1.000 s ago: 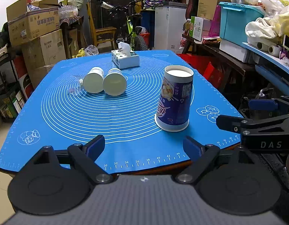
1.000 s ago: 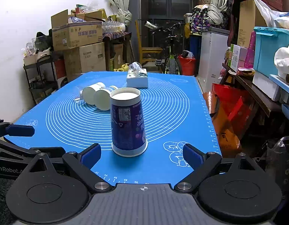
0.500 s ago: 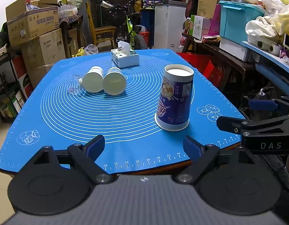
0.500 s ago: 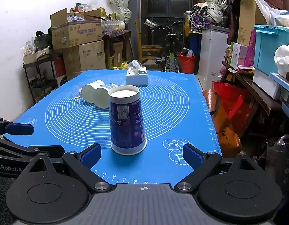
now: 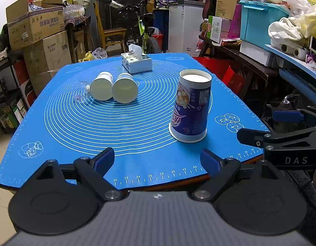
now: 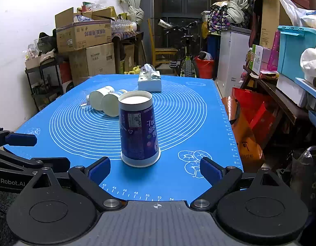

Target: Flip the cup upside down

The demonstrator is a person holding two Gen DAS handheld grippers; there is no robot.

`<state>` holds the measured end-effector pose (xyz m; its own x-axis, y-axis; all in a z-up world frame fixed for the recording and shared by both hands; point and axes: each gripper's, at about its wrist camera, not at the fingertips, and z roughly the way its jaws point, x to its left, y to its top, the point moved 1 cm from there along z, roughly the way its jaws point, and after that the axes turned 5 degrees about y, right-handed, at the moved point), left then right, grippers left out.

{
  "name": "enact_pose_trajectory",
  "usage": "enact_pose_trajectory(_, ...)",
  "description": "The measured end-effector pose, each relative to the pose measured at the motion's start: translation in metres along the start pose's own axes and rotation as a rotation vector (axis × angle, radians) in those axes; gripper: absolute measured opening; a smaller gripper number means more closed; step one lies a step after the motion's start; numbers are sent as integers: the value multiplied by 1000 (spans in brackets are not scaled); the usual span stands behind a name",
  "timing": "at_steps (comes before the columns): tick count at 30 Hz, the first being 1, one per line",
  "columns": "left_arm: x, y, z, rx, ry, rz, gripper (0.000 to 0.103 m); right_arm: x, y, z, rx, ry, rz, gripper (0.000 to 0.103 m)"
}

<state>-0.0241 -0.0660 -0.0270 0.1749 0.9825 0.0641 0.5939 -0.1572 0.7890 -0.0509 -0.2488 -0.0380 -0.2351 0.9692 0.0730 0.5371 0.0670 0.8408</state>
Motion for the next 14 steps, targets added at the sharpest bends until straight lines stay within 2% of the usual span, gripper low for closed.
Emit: enact_pose_trajectory(14,1,-1,1,4,0,-6,91,0,2,5,9,19,-9,94)
